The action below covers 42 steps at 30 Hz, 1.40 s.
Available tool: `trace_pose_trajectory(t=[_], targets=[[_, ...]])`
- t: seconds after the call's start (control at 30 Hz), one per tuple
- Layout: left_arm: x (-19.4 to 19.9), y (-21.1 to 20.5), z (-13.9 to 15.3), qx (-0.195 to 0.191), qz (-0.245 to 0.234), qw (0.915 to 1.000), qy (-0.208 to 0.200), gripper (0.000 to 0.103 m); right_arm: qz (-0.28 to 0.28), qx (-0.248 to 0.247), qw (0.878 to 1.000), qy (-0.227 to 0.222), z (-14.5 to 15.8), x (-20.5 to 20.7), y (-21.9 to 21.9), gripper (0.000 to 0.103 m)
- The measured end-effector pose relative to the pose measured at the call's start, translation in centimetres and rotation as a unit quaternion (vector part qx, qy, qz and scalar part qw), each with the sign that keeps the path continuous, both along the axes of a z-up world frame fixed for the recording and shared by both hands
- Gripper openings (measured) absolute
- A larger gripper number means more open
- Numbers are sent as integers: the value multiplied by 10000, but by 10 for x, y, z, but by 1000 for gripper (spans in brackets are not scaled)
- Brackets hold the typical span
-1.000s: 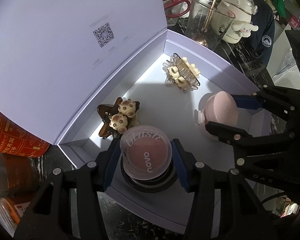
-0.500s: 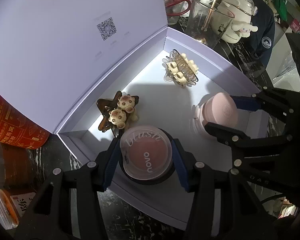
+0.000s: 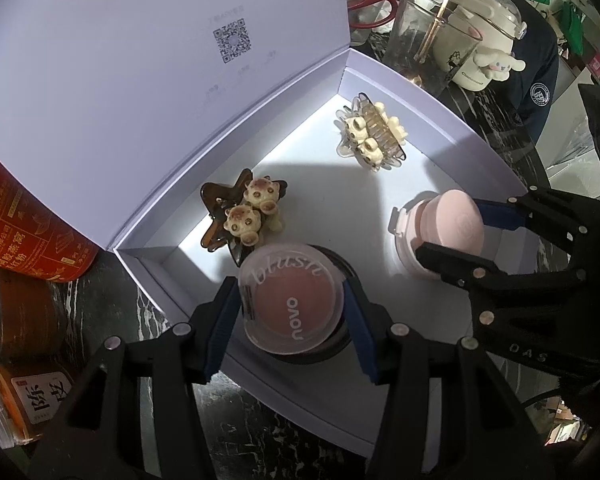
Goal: Organize objects
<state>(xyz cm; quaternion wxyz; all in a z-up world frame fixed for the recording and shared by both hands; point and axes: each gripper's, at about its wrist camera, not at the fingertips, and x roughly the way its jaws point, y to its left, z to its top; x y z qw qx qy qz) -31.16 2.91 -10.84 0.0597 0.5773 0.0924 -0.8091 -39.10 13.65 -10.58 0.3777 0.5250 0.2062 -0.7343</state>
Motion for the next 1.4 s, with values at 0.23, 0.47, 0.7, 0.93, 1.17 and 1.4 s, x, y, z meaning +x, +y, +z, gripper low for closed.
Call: trace_pose_trajectory(t=[0.23,0.47,0.7,0.93,1.17,1.4], targets=[[3,7,2,56,-231,9997,-11,50,-33,115,9999,-24,2,1,-2,53],[6,7,12,7,-95,9999,72,52,-78,44,9999,115,18,13,2,53],[12,5,27,-64,6,9997,217,52,-162,-47,9996,241,31,16,9,53],[18,5,40,-129,105,9993,344,52,-145,-88,9995,264,36,9,9,53],[18,4,51,-267,206,9987,370,52,-274,-114,9992,249,39,7,12,56],[18,2,53,-634,484,9963,319,72,-586,-67,9962,638,51,12,26,83]])
